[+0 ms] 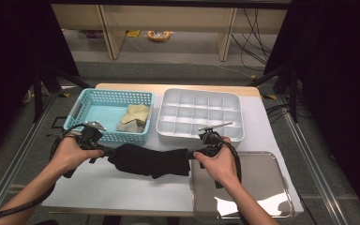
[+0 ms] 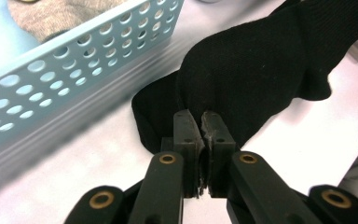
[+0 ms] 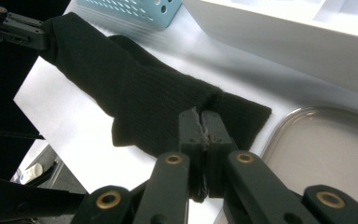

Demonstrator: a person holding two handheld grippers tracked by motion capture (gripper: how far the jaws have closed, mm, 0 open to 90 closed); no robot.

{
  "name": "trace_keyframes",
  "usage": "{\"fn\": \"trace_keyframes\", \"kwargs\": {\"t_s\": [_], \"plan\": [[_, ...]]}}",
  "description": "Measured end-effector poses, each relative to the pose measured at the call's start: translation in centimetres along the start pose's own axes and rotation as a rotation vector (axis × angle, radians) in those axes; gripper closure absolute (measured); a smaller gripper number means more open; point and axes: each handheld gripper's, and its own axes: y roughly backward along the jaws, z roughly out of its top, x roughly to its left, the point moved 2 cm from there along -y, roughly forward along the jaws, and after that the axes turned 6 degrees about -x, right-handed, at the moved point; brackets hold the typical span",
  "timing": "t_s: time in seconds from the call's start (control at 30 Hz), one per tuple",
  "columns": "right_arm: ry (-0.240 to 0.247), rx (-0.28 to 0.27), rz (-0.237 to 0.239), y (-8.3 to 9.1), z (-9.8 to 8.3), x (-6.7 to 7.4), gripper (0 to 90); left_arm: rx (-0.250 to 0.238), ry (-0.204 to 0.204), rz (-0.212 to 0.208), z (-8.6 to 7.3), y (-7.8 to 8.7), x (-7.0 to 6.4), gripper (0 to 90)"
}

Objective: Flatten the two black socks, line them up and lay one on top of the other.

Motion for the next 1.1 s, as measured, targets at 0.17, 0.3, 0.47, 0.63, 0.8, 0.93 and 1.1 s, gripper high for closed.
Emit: {"fn": "trace_keyframes", "kwargs": {"t_s": [0.17, 0.3, 0.47, 0.63, 0.8, 0.93, 1.1], "plan": [[0.004, -0.008, 0.011, 0.3, 0.1, -0.1, 89.1, -0.010, -0.007, -0.009, 0.2, 0.7, -0.4, 85.7], [0.004, -0.023, 0.028, 0.9, 0.2, 0.0, 89.1, -0.023, -0.009, -0.005, 0.4, 1.2, -0.5, 85.6], [-0.008, -0.033, 0.014, 0.9, 0.4, 0.1, 89.0, -0.038, 0.018, 0.002, 0.5, 0.7, -0.3, 85.6], [-0.017, -0.010, 0.015, -0.1, 0.5, -0.5, 89.0, 0.001, 0.021, 0.019, 0.5, -0.6, 1.0, 85.6], [-0.035, 0.009, 0.000, -1.2, 0.5, -1.7, 89.0, 0.035, 0.058, 0.009, 0.1, -2.3, 1.9, 85.4], [-0.052, 0.057, -0.027, -2.6, -0.1, -2.5, 89.0, 0.074, 0.083, 0.001, -0.3, -3.9, 1.9, 85.3], [-0.032, 0.089, -0.051, -3.8, -0.5, -3.2, 88.9, 0.102, 0.103, 0.018, -0.7, -5.0, 2.4, 85.0]]}}
